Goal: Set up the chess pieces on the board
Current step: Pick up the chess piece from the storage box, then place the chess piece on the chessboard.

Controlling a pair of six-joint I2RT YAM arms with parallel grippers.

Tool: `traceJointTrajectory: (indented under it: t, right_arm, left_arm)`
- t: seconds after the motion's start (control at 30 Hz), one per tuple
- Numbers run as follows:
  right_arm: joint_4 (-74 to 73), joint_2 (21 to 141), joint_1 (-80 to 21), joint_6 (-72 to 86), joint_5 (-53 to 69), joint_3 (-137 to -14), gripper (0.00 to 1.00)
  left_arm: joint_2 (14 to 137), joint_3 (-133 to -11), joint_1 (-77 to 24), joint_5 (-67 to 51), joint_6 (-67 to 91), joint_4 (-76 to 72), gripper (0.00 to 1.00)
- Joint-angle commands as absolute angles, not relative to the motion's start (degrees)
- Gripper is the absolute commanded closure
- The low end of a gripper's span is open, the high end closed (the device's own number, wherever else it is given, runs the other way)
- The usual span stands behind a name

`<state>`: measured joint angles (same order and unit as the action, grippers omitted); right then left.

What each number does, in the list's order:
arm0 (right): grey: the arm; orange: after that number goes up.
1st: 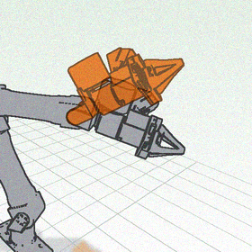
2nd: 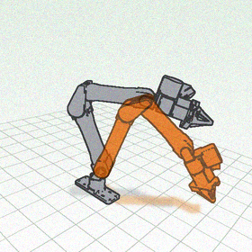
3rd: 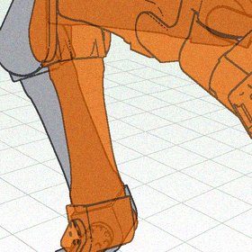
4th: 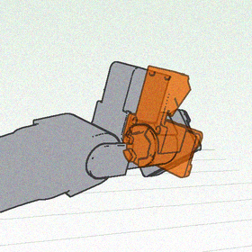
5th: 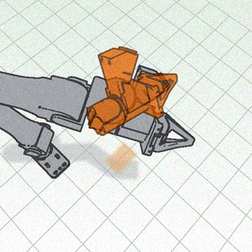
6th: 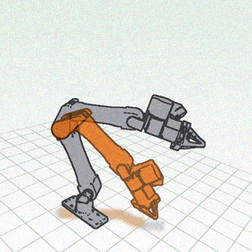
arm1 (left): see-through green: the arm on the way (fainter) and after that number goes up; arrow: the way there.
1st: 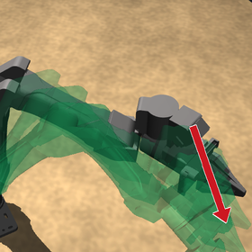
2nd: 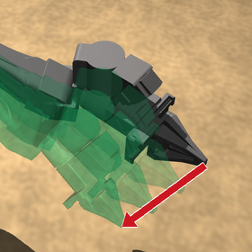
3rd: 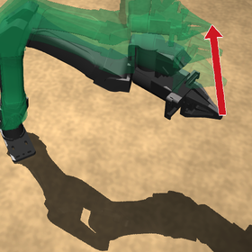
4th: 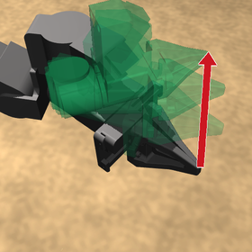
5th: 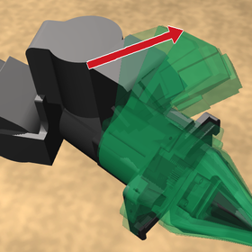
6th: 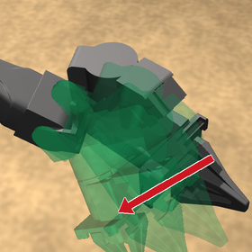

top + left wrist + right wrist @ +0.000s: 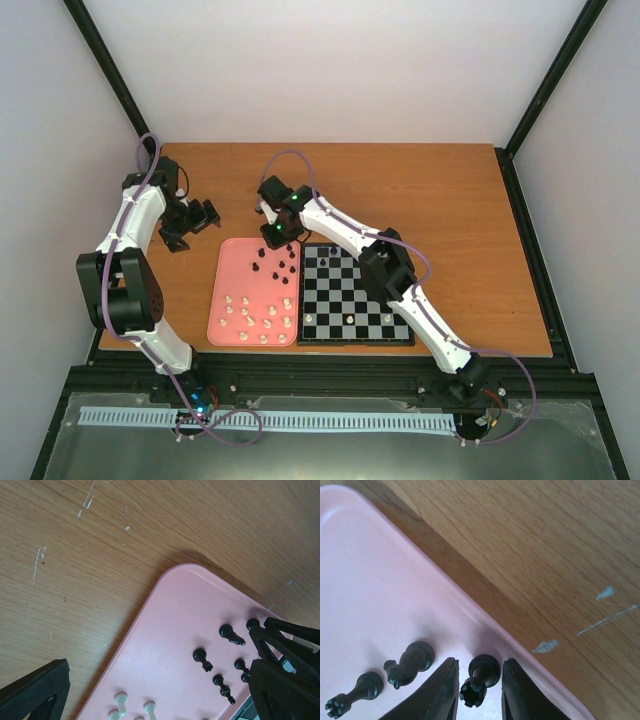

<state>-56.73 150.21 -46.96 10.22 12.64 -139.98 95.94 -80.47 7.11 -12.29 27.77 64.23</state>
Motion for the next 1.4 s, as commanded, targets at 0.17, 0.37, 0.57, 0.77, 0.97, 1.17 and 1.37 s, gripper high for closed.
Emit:
traceJointTrajectory:
  t: [0.17, 0.37, 0.57, 0.77, 0.97, 1.17, 1.37]
  right_arm:
    - [-56.2, 151.0, -47.5, 10.4, 11.2, -141.8, 0.85]
    - [-56.9, 149.5, -47.5, 10.1, 10.8, -141.8, 0.90]
    - [-57.9, 142.6, -47.2, 10.2, 9.5, -141.6, 0.90]
    - [-58.9, 132.4, -44.1, 11.5, 5.5, -134.4, 0.90]
    - [-56.9, 120.5, -36.3, 13.1, 1.4, -117.4, 0.92]
    - [-52.0, 108.9, -27.8, 15.0, -0.8, -95.7, 0.92]
    - [-48.3, 102.7, -23.2, 15.5, -1.1, -81.2, 0.92]
  left_arm:
    - [96.6, -82.0, 6.7, -13.1, 26.7, 63.5, 0.00]
    - [96.6, -82.3, 6.7, -13.1, 26.6, 63.5, 0.00]
    - [96.4, -82.3, 6.6, -13.0, 26.6, 63.6, 0.00]
    - [96.6, -82.3, 6.5, -13.1, 26.6, 63.5, 0.00]
    - [96.8, -82.6, 6.6, -13.3, 26.5, 63.7, 0.00]
    - [96.8, -82.6, 6.5, -13.1, 26.5, 63.9, 0.00]
    - [96.9, -82.4, 6.4, -12.9, 26.5, 63.8, 0.00]
